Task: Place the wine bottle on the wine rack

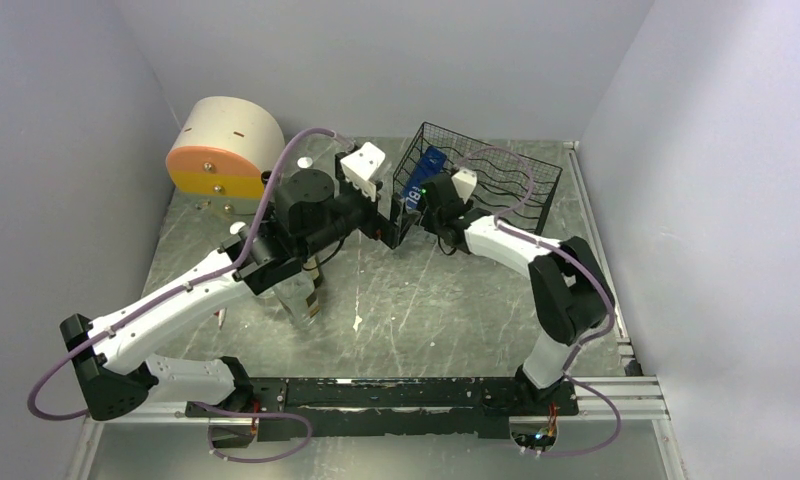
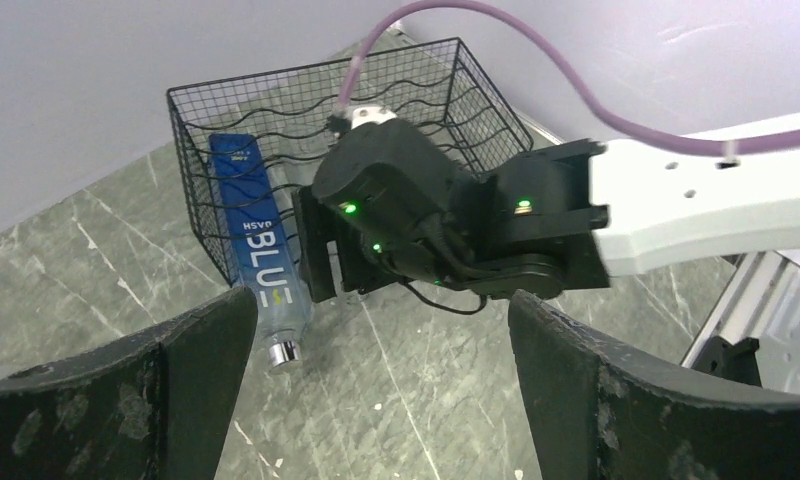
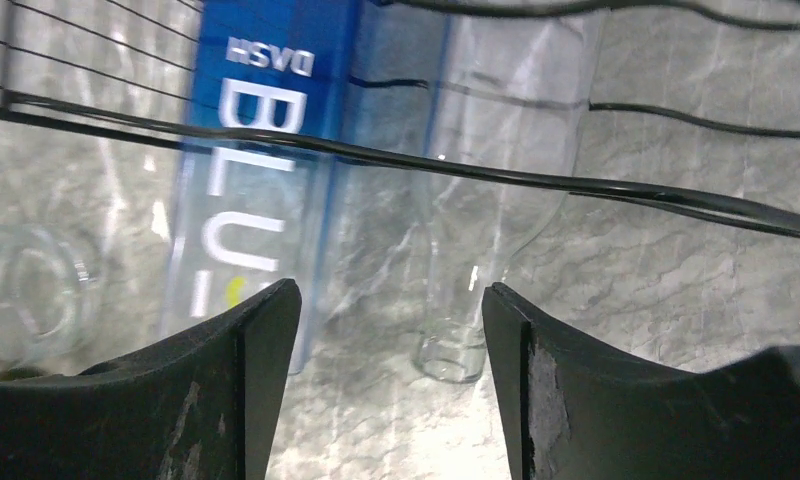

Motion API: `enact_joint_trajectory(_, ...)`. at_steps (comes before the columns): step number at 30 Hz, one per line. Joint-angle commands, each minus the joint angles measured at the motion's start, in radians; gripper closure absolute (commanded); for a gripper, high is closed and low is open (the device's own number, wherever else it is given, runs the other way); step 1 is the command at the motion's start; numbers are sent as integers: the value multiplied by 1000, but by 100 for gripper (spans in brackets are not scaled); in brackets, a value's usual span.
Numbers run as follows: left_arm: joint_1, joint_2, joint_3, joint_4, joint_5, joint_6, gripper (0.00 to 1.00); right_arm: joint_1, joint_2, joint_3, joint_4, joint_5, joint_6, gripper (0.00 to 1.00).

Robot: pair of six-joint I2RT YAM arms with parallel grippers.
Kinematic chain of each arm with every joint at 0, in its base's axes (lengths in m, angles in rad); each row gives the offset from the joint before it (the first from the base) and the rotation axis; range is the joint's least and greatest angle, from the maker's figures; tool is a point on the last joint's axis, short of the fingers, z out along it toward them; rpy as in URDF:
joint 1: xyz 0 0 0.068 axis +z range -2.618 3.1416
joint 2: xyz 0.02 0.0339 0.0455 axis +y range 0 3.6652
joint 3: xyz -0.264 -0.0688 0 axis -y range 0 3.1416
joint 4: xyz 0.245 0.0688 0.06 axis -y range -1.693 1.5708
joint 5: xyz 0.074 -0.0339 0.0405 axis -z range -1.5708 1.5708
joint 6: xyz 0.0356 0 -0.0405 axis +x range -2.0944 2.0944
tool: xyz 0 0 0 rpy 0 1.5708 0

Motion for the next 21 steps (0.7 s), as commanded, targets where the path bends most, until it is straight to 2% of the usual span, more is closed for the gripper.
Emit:
enact_joint_trajectory(1,-1,-11,37,-24,-89,-27,1,-4,-109,-11,-1,-36,-36,28)
enact_joint_trajectory(7,-2,-86,2,24,-168,24,0,-2,-228,-25,-32,-175,-150,28)
enact_joint_trajectory(11,-1,-131,9,24,-186,62,1,-3,-307,-53,17,-386,-240,31)
enact_joint_trajectory(16,-1,-189,52,8,-255,105,0,15,-413,-135,190,-675,-342,31)
enact_joint_trajectory(18,-1,-217,59,15,-275,121,1,53,-440,-144,225,-715,-384,31)
enact_joint_trajectory(21,-1,-261,64,29,-292,150,0,169,-456,-137,250,-680,-452,30)
